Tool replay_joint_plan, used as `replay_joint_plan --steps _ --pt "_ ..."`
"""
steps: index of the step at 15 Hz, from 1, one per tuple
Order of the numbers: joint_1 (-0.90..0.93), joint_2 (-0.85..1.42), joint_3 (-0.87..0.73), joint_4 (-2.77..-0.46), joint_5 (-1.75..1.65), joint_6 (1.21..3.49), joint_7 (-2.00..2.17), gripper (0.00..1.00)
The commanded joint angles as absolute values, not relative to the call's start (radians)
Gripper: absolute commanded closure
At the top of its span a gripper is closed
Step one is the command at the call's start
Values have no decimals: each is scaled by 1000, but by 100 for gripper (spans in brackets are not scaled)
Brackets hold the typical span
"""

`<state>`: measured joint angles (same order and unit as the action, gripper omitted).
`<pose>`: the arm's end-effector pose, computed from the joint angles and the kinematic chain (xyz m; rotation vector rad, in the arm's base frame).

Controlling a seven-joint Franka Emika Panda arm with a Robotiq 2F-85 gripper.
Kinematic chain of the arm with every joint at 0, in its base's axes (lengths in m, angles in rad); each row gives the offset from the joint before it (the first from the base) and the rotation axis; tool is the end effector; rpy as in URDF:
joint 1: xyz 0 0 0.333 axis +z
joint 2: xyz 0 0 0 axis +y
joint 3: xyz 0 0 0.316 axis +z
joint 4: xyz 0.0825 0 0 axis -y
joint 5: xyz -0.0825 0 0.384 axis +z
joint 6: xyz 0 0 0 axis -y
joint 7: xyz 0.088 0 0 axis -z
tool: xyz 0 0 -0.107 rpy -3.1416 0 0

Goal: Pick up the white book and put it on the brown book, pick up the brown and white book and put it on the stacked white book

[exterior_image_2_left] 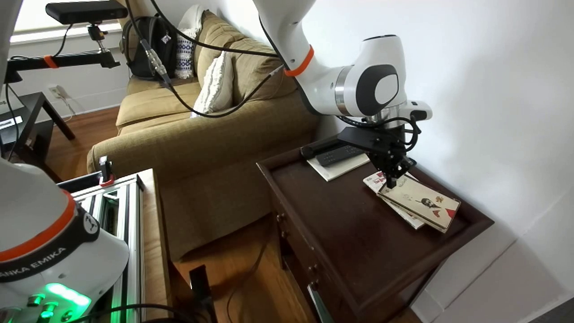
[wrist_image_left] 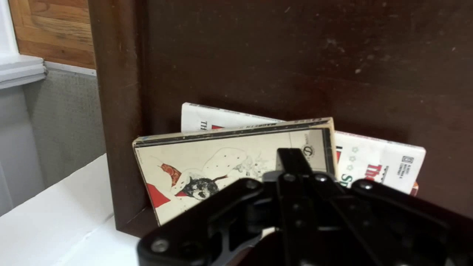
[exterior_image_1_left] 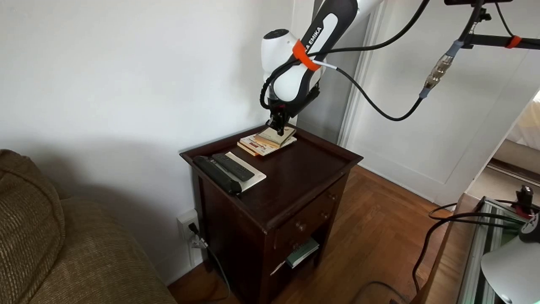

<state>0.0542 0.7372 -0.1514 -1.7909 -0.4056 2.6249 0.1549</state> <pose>0.6578 -0.0477 0.1497 2.8188 0.1942 0.1406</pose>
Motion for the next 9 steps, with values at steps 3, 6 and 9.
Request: replay_joint_plan --steps 3,6,9 --pt "32 793 -121 -1769 -339 2675 66 100" --pt "33 820 -117 -1748 -318 2672 50 100" --pt "31 834 -113 -1732 -304 2673 40 100"
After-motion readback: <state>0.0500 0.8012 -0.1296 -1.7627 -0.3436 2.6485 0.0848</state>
